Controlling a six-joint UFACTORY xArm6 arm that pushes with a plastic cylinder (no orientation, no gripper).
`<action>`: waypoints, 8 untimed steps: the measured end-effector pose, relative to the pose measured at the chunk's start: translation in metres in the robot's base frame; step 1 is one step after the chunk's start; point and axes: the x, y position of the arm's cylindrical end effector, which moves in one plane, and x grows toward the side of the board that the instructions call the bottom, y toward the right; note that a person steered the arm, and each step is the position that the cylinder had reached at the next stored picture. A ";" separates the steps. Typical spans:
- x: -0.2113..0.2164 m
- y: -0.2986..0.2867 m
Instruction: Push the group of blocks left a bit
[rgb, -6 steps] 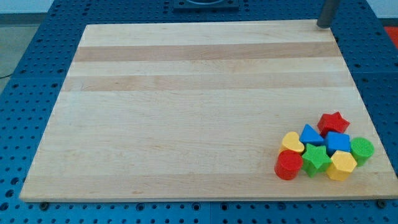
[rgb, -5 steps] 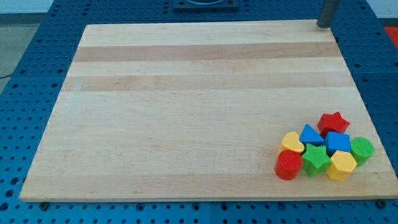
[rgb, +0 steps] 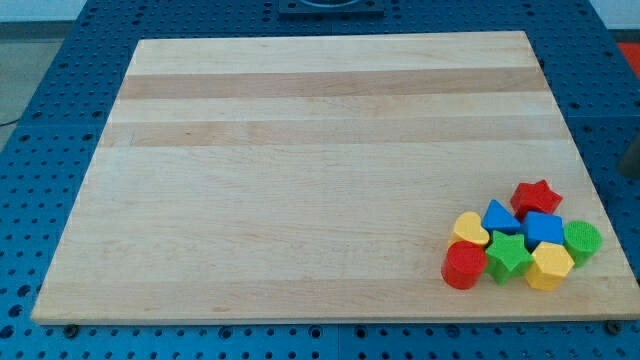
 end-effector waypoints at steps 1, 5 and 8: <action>0.072 0.000; 0.117 -0.063; 0.114 -0.121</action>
